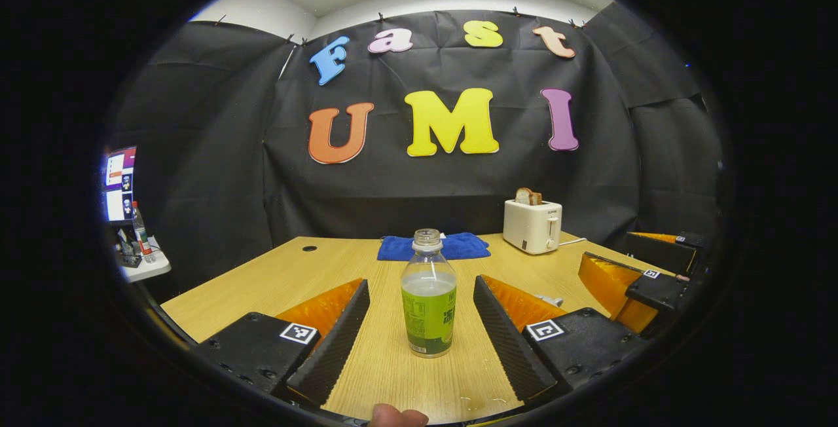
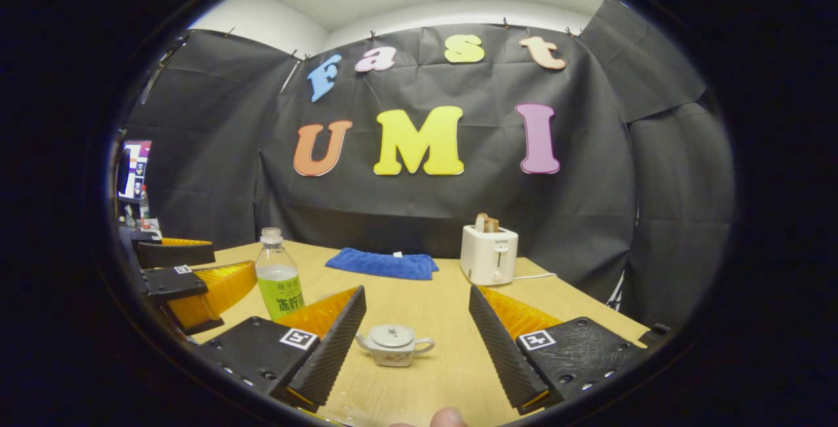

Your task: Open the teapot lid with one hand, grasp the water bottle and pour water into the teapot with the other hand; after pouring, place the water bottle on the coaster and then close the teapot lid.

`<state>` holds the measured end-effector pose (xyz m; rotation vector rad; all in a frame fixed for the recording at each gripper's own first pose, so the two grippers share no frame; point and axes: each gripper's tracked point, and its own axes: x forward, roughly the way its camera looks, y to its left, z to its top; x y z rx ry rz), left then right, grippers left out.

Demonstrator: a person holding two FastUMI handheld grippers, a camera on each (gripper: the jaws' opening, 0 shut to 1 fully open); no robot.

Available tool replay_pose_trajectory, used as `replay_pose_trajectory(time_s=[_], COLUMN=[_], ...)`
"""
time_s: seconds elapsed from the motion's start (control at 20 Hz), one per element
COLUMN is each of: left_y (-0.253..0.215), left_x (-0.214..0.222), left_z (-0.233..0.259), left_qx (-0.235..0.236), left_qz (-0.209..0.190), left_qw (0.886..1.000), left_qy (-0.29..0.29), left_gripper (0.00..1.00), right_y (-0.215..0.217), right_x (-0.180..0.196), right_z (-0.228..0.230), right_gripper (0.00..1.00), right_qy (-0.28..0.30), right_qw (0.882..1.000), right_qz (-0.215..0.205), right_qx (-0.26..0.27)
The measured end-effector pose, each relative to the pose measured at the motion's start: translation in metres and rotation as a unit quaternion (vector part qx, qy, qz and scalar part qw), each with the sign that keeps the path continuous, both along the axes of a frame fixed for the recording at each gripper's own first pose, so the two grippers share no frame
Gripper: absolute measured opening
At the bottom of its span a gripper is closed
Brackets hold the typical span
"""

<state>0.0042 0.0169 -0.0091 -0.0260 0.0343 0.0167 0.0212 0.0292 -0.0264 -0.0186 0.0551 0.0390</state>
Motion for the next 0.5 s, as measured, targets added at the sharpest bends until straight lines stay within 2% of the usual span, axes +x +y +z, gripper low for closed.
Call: replay_pose_trajectory(time_s=[0.1, 0.15, 0.5], left_y=[0.004, 0.005, 0.015], left_x=[0.000, -0.001, 0.000], left_z=[0.001, 0.000, -0.002], left_qx=[-0.002, -0.003, -0.006], left_qz=[0.004, 0.006, 0.017], left_qw=[1.000, 1.000, 1.000], left_qy=[0.001, 0.002, 0.005], left_gripper=[1.00, 1.00, 1.00], right_y=[0.003, 0.004, 0.012], right_x=[0.007, 0.011, 0.049], right_z=[-0.009, -0.014, -0.056], right_gripper=[0.98, 0.95, 0.95], right_qy=[0.007, 0.012, 0.072], right_qw=[1.000, 1.000, 0.997], right_qz=[0.003, 0.003, -0.001], right_qx=[0.001, 0.000, 0.012])
